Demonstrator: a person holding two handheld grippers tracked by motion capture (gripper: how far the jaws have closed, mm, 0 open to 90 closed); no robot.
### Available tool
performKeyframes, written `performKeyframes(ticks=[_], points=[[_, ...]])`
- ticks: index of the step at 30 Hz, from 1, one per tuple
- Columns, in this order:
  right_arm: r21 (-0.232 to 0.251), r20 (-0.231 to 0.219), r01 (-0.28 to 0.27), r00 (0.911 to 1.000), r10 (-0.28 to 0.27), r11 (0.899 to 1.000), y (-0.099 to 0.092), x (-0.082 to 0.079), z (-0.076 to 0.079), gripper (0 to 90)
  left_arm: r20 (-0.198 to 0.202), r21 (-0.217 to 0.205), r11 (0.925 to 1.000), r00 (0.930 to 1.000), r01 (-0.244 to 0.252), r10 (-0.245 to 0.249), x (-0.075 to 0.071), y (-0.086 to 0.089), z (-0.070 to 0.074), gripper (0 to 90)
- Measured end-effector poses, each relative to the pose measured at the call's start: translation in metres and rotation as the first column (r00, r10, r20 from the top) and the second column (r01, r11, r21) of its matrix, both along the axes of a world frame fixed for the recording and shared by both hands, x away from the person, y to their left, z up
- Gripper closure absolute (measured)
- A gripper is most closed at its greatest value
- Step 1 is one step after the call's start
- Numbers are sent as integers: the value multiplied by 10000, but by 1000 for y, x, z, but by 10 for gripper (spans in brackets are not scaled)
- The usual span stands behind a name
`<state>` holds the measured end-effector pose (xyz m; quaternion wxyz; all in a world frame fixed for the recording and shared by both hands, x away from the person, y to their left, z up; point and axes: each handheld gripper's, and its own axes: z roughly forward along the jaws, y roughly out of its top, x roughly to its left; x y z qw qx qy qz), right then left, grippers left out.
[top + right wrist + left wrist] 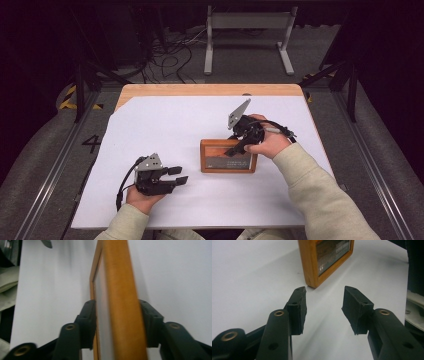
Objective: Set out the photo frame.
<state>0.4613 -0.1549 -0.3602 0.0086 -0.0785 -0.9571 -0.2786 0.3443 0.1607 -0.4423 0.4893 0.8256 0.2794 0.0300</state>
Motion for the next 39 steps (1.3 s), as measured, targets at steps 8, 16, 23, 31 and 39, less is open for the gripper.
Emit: performKeyframes(ticks=[8, 16, 23, 31, 39], points=[[582, 871, 1366, 9861, -1413, 9889, -17, 1, 7, 317, 32, 47, 10000, 10000, -45, 45, 1, 1, 0, 532], [1747, 1406, 2433, 9529, -2687, 9541, -55, -20, 20, 271, 187, 43, 9997, 9996, -225, 225, -2, 5, 5, 507], [2617, 1423, 3422, 9111, -3868, 9025, -87, -46, 20, 249, 266, -57, 9978, 9975, -655, 657, 2, 11, 9, 450], [3480, 1402, 4199, 8607, -4894, 8382, -114, -75, 14, 210, 541, -83, 9952, 9937, -978, 981, 0, 12, 11, 384], [4564, 1202, 4918, 7917, -5990, 7415, -144, -106, -10, 193, 893, -212, 9899, 9859, -1405, 1418, -3, 21, 14, 339]])
